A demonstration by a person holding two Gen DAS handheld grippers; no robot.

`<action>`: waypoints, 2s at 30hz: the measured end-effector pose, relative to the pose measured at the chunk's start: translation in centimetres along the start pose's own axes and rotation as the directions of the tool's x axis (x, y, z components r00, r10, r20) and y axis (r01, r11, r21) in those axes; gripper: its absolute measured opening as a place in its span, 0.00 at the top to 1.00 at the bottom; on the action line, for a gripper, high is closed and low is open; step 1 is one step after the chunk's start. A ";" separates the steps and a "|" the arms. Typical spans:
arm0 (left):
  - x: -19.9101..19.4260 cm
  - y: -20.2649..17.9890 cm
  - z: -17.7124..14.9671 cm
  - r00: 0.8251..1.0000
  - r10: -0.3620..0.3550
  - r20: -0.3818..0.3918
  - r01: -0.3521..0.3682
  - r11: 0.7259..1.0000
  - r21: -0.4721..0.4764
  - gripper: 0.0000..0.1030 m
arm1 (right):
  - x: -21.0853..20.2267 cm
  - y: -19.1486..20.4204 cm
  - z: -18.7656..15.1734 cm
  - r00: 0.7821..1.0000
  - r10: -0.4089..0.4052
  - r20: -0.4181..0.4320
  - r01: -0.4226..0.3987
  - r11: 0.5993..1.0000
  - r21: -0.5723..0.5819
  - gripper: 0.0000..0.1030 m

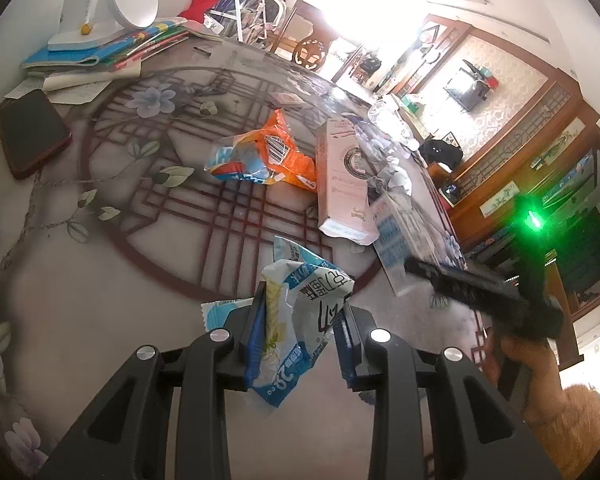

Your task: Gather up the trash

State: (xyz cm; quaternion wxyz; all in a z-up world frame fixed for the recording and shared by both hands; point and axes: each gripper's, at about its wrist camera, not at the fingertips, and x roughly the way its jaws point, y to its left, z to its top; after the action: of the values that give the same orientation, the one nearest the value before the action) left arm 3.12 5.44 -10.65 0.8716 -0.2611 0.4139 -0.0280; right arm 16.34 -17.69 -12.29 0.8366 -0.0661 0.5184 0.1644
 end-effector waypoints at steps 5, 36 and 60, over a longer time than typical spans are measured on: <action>-0.1 -0.2 0.0 1.000 0.007 0.007 -0.007 1.000 0.009 0.73 | 0.0 -0.1 -0.3 0.999 0.032 -0.009 -0.032 0.998 0.046 0.44; 0.2 -0.6 -0.2 0.998 0.055 0.013 -0.056 0.997 0.044 0.73 | -3.6 0.0 -3.5 0.992 0.104 0.072 -0.109 0.991 0.075 0.63; 2.1 -1.9 -1.2 0.996 0.079 -0.032 -0.075 0.991 0.112 0.73 | -12.9 -6.4 -10.9 0.958 0.058 0.279 -0.163 0.914 0.371 0.63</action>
State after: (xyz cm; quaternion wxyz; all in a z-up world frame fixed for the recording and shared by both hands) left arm 3.93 2.70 -11.84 0.8775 -0.1955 0.4373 -0.0219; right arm 4.08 -29.40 -6.16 0.8833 0.1539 0.4283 0.1126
